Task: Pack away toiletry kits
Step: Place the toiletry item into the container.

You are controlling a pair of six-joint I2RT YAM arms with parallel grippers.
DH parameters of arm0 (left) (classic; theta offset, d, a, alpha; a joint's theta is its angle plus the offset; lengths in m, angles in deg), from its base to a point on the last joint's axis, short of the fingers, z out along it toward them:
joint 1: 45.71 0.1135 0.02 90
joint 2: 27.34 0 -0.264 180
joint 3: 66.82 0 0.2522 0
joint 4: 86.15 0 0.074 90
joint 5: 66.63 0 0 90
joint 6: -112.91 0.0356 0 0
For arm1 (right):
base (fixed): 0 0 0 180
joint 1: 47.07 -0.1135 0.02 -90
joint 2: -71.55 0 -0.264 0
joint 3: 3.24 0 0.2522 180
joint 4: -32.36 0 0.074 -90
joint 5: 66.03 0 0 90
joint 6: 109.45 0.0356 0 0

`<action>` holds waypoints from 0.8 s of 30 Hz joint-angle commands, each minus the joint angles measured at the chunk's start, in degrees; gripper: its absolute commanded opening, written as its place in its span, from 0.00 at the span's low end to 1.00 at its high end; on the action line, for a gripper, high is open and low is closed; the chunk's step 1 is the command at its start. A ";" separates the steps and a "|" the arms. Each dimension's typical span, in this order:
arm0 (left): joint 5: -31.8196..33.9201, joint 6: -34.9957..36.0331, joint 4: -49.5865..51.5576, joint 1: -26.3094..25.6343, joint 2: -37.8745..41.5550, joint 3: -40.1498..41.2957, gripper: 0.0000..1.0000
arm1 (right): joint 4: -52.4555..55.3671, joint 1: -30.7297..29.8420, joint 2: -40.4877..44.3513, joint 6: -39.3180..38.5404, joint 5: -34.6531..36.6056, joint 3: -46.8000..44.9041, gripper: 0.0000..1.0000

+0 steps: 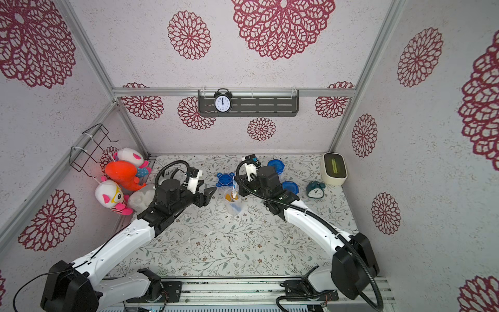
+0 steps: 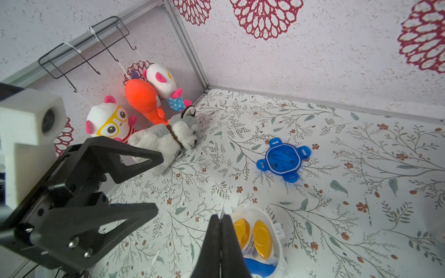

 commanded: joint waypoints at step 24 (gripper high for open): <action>5.90 -12.64 12.90 7.57 -26.84 -18.48 0.68 | -8.00 0.20 -1.74 -6.12 -2.30 -5.50 0.39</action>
